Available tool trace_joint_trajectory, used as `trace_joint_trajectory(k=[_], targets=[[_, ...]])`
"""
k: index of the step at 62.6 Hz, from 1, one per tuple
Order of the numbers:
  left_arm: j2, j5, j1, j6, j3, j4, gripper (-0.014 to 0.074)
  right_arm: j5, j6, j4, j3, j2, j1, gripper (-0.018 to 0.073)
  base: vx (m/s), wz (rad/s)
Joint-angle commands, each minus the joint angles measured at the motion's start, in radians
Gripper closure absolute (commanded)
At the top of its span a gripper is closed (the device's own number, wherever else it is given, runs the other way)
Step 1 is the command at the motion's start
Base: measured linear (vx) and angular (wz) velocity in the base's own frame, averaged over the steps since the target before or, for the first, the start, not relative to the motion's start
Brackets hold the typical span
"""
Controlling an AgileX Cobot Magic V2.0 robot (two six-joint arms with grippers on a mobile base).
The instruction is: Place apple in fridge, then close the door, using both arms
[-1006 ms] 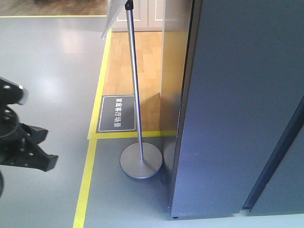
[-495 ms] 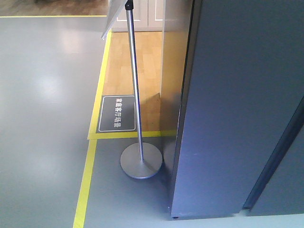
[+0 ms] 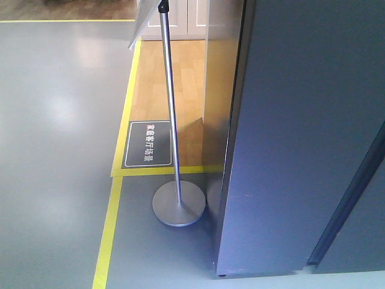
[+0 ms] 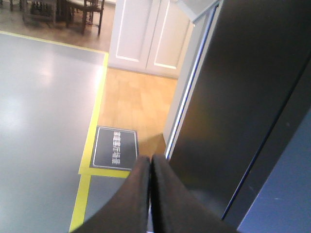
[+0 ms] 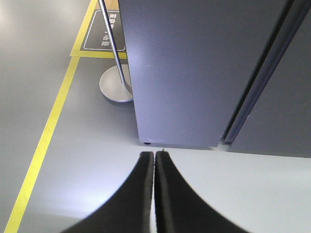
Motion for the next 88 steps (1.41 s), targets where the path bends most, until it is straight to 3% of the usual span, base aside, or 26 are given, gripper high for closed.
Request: trace_joint_trajectory(k=[1, 5, 11, 21, 25, 44, 88], targets=[[-0.014, -0.182, 0.003, -0.010, 0.026, -0.007, 0.0603, -0.057, 0.000, 0.002, -0.024, 0.016, 0.001, 0.0563, 0.00, 0.00], [-0.016, -0.273, 0.003, -0.010, 0.064, -0.008, 0.0603, -0.057, 0.000, 0.002, -0.024, 0.016, 0.001, 0.0563, 0.00, 0.00], [-0.020, -0.290, 0.006, 0.007, 0.062, 0.000, 0.0603, -0.057, 0.000, 0.002, -0.024, 0.016, 0.001, 0.0563, 0.00, 0.00], [-0.022, -0.301, 0.035, 0.182, 0.062, -0.011, 0.0603, -0.057, 0.000, 0.002, -0.024, 0.016, 0.001, 0.0563, 0.00, 0.00], [-0.022, -0.301, 0.045, 0.209, 0.062, -0.011, 0.0603, -0.057, 0.000, 0.002, -0.024, 0.016, 0.001, 0.0563, 0.00, 0.00], [-0.022, -0.343, 0.061, 0.198, 0.062, -0.001, 0.0603, -0.057, 0.000, 0.002, -0.024, 0.016, 0.001, 0.0563, 0.00, 0.00], [-0.023, -0.304, 0.062, 0.199, 0.062, 0.022, 0.0603, -0.057, 0.000, 0.002, -0.024, 0.016, 0.001, 0.0563, 0.00, 0.00]])
